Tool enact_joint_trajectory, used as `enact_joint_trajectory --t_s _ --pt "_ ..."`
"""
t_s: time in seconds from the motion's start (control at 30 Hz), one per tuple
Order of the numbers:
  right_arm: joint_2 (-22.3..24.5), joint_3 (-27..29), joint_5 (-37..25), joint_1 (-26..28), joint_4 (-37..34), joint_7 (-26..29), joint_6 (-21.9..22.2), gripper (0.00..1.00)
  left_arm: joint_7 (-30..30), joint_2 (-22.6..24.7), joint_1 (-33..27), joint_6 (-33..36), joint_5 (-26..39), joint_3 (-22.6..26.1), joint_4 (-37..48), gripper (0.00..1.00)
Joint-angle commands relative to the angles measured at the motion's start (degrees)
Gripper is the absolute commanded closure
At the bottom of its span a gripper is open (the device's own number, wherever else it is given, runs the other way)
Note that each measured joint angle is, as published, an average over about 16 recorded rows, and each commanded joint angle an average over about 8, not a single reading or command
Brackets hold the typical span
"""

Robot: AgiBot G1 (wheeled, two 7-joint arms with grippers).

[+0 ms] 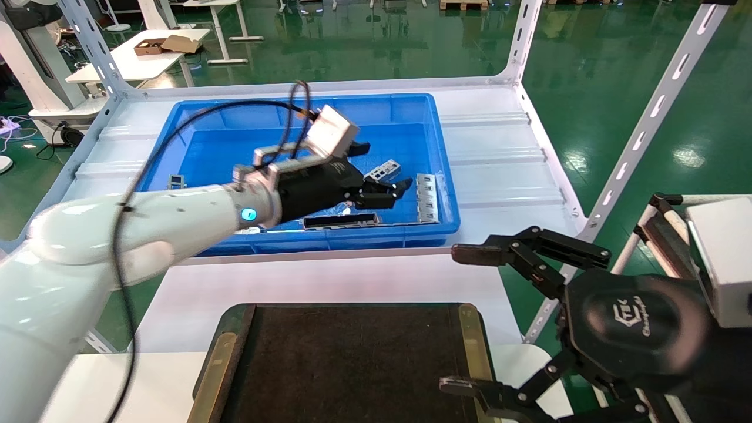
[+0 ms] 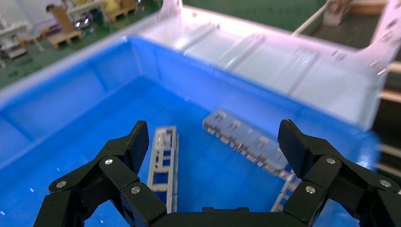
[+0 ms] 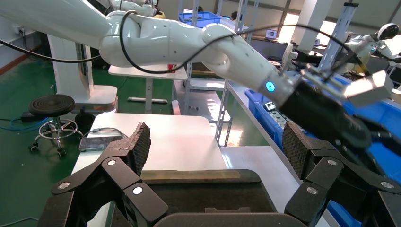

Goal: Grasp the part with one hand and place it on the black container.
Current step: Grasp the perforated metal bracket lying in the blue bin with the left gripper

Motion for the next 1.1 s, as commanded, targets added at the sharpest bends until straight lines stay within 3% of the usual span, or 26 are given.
enact_joint_trajectory --t_s 0.03,0.33,0.43,0.47,0.57,0.63,0.67,0.73,1.1 --pt "0.0 0.0 0.0 0.0 0.0 0.0 0.0 0.0 1.6 2.2 -1.1 -1.6 1.0 0.3 4.0 0.0" --pt "0.0 0.0 0.0 0.0 0.0 0.0 0.0 0.03 2.9 4.9 -2.9 -6.7 -1.2 4.2 10.6 0.0" --pt "0.0 0.0 0.0 0.0 0.0 0.0 0.0 0.36 2.0 5.0 -3.0 -8.7 -2.4 6.5 11.2 0.04" --pt "0.0 0.0 0.0 0.0 0.0 0.0 0.0 0.49 1.6 5.0 -3.0 -9.3 -2.8 7.2 11.3 0.13" --pt "0.0 0.0 0.0 0.0 0.0 0.0 0.0 0.86 0.4 5.0 -3.0 -10.7 -4.2 9.6 11.5 0.5" --pt "0.0 0.0 0.0 0.0 0.0 0.0 0.0 1.0 -0.3 5.0 -3.2 -11.3 -5.1 11.0 11.5 0.75" --pt "0.0 0.0 0.0 0.0 0.0 0.0 0.0 1.0 -0.7 5.0 -3.3 -11.5 -5.5 11.7 11.6 0.88" --pt "0.0 0.0 0.0 0.0 0.0 0.0 0.0 1.0 -1.3 5.0 -3.5 -12.0 -6.4 13.0 11.6 1.0" --pt "0.0 0.0 0.0 0.0 0.0 0.0 0.0 1.0 -3.5 4.9 -4.1 -14.0 -10.8 19.1 12.1 1.0"
